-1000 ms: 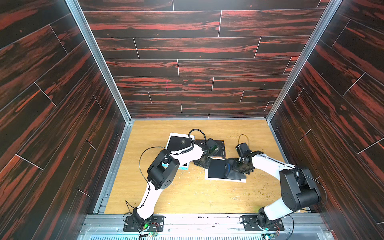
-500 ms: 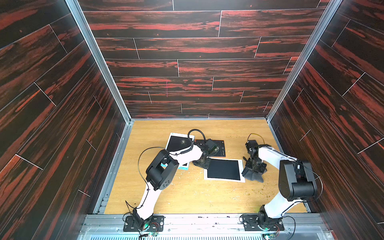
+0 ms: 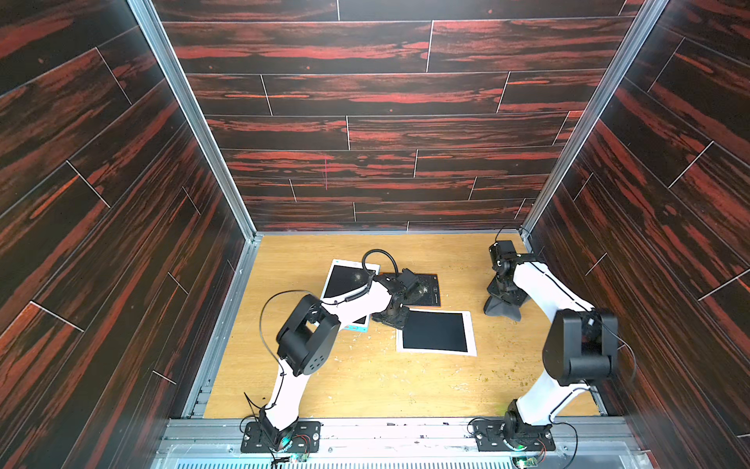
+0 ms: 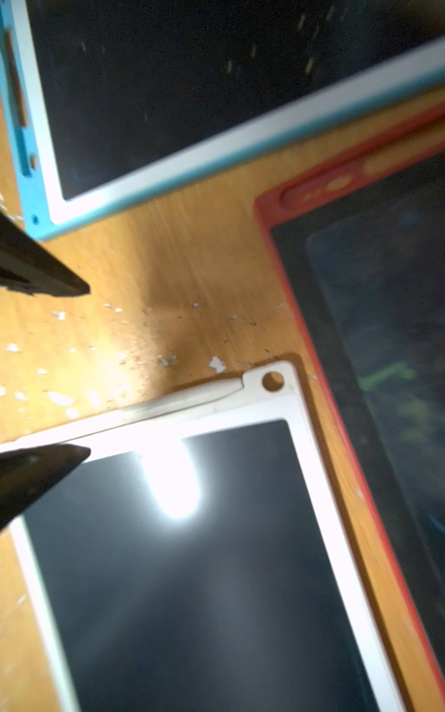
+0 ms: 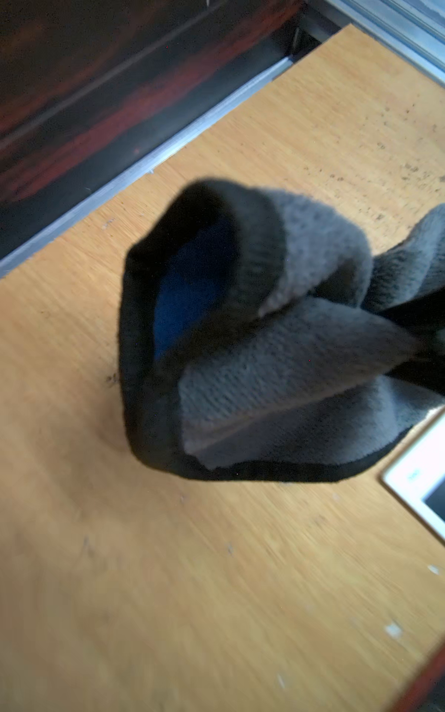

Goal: Wipe the drawing tablet
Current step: Pick up the drawing tablet from the center of the board.

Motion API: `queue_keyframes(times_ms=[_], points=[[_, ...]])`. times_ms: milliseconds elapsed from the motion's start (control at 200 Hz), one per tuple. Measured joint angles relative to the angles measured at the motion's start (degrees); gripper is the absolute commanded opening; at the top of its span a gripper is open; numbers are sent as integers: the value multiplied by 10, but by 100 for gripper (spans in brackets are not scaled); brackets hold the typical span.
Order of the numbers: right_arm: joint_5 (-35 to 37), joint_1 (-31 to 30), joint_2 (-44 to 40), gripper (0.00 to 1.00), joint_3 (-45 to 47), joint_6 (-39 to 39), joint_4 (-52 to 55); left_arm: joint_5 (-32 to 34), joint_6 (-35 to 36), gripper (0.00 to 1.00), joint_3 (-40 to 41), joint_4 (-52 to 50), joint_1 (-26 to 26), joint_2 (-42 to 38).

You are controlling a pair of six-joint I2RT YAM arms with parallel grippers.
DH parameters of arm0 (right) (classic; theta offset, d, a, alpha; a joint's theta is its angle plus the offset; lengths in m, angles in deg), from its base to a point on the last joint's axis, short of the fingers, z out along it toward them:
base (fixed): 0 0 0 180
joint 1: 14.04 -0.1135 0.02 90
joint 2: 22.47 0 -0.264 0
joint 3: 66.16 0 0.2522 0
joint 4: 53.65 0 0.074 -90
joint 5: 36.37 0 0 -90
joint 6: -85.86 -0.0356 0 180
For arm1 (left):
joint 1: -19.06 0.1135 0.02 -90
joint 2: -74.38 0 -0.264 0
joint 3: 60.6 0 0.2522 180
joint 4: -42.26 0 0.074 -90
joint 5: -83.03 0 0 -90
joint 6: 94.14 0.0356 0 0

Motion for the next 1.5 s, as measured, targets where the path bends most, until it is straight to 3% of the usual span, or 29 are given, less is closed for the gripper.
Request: queue_keyframes(times_ms=[35,60,80,125,271,526,696,862,1242,1498], points=[[-12,7,9,45,5,3,-11,-6,-2,66,7,6,2,-12],[-22,12,12,68,12,6,-21,-12,-5,66,14,10,3,-21],[-30,15,13,81,19,7,-28,-19,-8,66,21,15,4,-28],[-42,21,10,89,32,12,-40,-34,-15,66,38,29,9,-43],[-76,17,-51,90,85,40,-82,-99,-56,65,122,106,37,-82],[-196,-58,-188,88,234,92,-173,-195,-142,64,241,245,71,-101],[-286,-58,-189,87,321,98,-211,-226,-188,64,275,311,73,-108],[-338,-58,-189,87,346,98,-240,-243,-223,64,290,354,74,-108],[-372,-57,-162,86,349,99,-285,-281,-286,64,322,451,91,-101],[-396,-55,-153,86,349,99,-310,-330,-362,62,382,594,116,-95]])
